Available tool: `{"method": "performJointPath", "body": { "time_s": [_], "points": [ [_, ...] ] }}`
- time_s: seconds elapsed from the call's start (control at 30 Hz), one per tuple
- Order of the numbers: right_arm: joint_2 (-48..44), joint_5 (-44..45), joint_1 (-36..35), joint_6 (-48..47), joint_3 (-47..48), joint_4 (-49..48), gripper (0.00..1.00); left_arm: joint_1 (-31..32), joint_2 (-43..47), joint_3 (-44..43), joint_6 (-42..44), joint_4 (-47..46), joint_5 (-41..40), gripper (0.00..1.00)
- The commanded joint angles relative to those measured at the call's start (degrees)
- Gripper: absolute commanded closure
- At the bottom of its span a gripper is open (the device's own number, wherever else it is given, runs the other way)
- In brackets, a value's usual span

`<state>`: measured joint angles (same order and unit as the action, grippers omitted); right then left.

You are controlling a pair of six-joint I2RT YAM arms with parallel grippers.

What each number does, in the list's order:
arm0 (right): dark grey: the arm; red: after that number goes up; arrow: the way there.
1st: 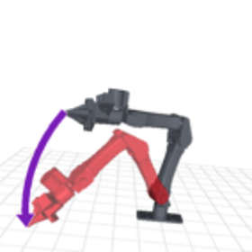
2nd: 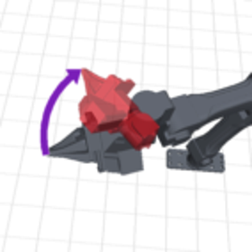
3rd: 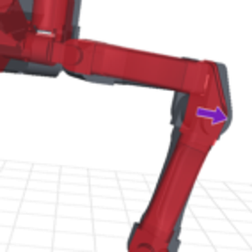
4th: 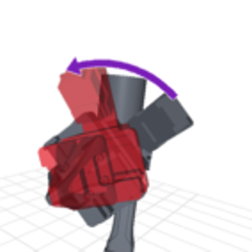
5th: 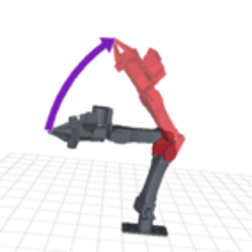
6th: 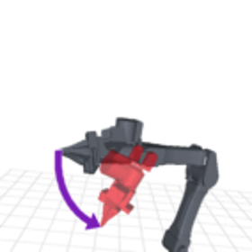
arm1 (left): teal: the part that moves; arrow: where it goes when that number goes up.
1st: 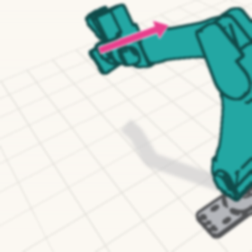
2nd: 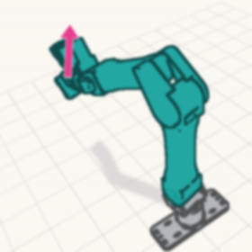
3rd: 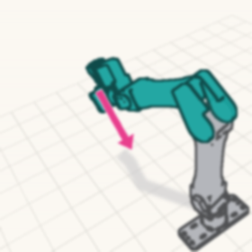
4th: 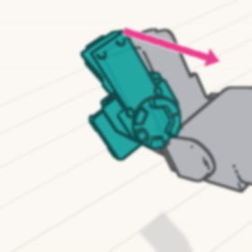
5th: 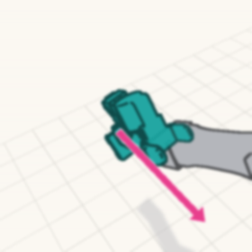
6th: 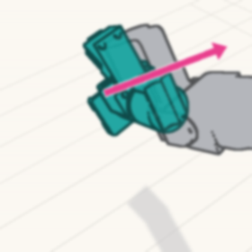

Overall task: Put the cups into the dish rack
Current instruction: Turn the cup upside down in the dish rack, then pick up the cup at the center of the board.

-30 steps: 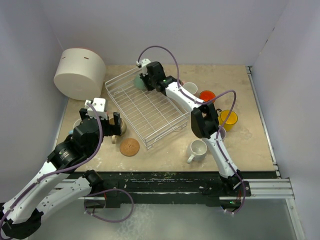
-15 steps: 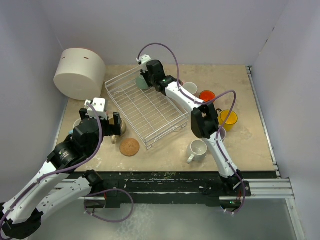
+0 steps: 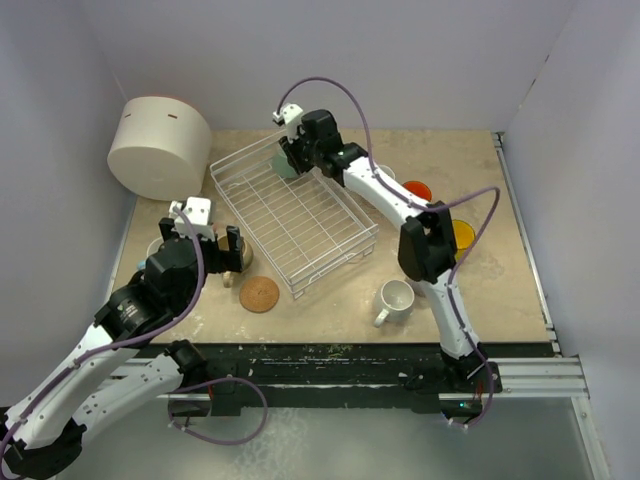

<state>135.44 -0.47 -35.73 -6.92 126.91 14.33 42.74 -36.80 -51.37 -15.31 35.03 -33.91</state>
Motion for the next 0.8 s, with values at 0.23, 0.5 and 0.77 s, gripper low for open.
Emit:
{"method": "performJointPath", "body": {
  "time_s": [0.23, 0.5, 0.77],
  "points": [
    [-30.21, -27.62, 0.61, -9.58, -20.97, 4.87, 0.61, -0.4, 0.75, 2.3, 2.15, -5.93, 5.99, 0.01],
    [-51.39, -34.32, 8.41, -13.91, -40.51, 6.78, 0.6, -0.41, -2.92, 2.64, -1.41, -8.47, 14.06, 0.01],
    [-69.77, -39.2, 14.38, -15.51, -60.52, 5.47, 0.59, -0.43, -1.16, 8.5, -15.35, -16.04, 27.29, 0.01]
  ]
}}
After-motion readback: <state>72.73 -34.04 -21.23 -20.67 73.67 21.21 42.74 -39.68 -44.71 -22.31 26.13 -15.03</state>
